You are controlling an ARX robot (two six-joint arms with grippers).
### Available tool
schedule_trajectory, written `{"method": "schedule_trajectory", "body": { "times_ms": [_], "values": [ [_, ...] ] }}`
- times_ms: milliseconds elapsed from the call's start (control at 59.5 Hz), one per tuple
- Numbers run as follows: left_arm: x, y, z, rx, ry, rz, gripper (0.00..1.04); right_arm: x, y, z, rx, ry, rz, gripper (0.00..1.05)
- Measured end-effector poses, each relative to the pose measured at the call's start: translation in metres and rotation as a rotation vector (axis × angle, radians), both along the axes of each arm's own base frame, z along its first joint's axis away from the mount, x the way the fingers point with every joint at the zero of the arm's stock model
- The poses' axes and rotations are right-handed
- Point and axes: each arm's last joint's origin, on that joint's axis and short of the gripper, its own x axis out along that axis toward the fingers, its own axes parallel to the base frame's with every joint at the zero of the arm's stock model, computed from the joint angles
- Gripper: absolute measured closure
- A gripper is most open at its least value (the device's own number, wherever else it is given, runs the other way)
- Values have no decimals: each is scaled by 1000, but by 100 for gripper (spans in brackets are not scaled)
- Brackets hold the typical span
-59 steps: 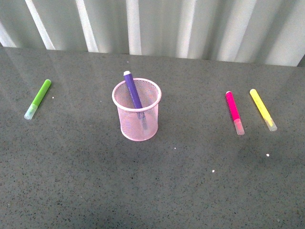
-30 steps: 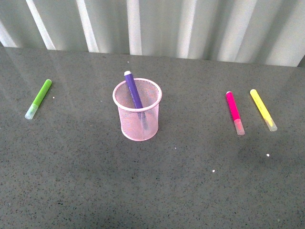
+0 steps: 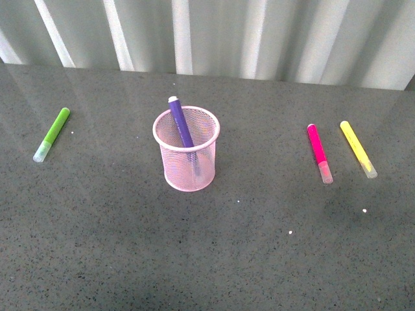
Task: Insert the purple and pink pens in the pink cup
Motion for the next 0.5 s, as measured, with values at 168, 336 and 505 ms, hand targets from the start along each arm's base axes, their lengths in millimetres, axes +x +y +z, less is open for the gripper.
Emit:
{"method": "schedule_trajectory", "body": {
  "times_ms": [168, 336, 505],
  "values": [
    [0, 0, 0, 1, 0, 0, 5, 3, -3, 1, 19, 211, -114, 7],
    [0, 0, 0, 1, -1, 0, 7, 61, -16, 35, 63, 436, -162, 7],
    [0, 0, 0, 1, -2, 0, 7, 161, -21, 31, 100, 709, -118, 7]
  ]
}}
